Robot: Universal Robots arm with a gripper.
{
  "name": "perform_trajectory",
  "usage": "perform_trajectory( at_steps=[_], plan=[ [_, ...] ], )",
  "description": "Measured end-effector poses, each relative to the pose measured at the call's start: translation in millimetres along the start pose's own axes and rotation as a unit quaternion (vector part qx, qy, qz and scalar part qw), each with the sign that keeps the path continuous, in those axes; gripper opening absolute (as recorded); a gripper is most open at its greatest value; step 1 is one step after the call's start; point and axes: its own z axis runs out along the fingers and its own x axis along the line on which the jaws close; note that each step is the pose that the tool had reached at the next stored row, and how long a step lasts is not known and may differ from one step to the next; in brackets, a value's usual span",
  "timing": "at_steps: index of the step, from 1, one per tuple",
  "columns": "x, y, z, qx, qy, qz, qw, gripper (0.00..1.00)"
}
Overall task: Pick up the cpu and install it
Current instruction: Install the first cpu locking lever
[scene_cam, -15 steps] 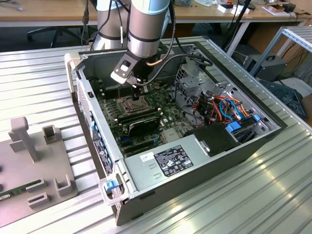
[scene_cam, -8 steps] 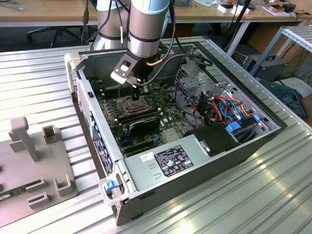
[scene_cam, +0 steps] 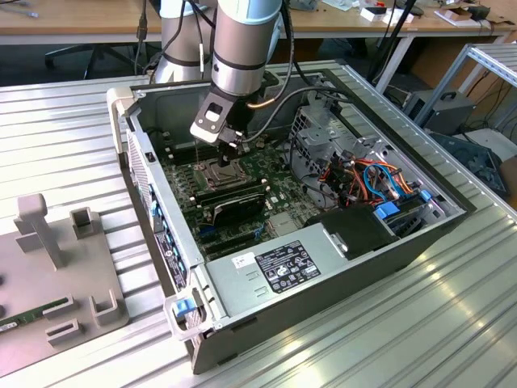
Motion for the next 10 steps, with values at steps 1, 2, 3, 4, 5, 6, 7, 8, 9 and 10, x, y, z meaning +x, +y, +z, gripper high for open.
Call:
perform_trajectory(
  at_steps=[1,2,3,4,5,6,7,8,9,10],
  plan=[
    [0.0,0.0,0.0,0.0000,0.0000,0.000,1.00000,0.11],
    [0.0,0.0,0.0,0.0001,0.0001,-0.003,1.00000,0.11],
    [0.0,0.0,0.0,0.0001,0.0002,-0.005,0.99999,0.11],
    [0.0,0.0,0.0,0.0001,0.0002,-0.007,0.99997,0.11],
    [0.0,0.0,0.0,0.0002,0.0003,-0.009,0.99996,0.11],
    [0.0,0.0,0.0,0.0002,0.0003,-0.011,0.99993,0.11],
    [0.0,0.0,0.0,0.0002,0.0004,-0.014,0.99990,0.11],
    [0.0,0.0,0.0,0.0003,0.0007,-0.021,0.99978,0.11],
    [0.0,0.0,0.0,0.0005,0.0009,-0.031,0.99953,0.11],
    [0.0,0.0,0.0,0.0006,0.0012,-0.039,0.99923,0.11]
  ],
)
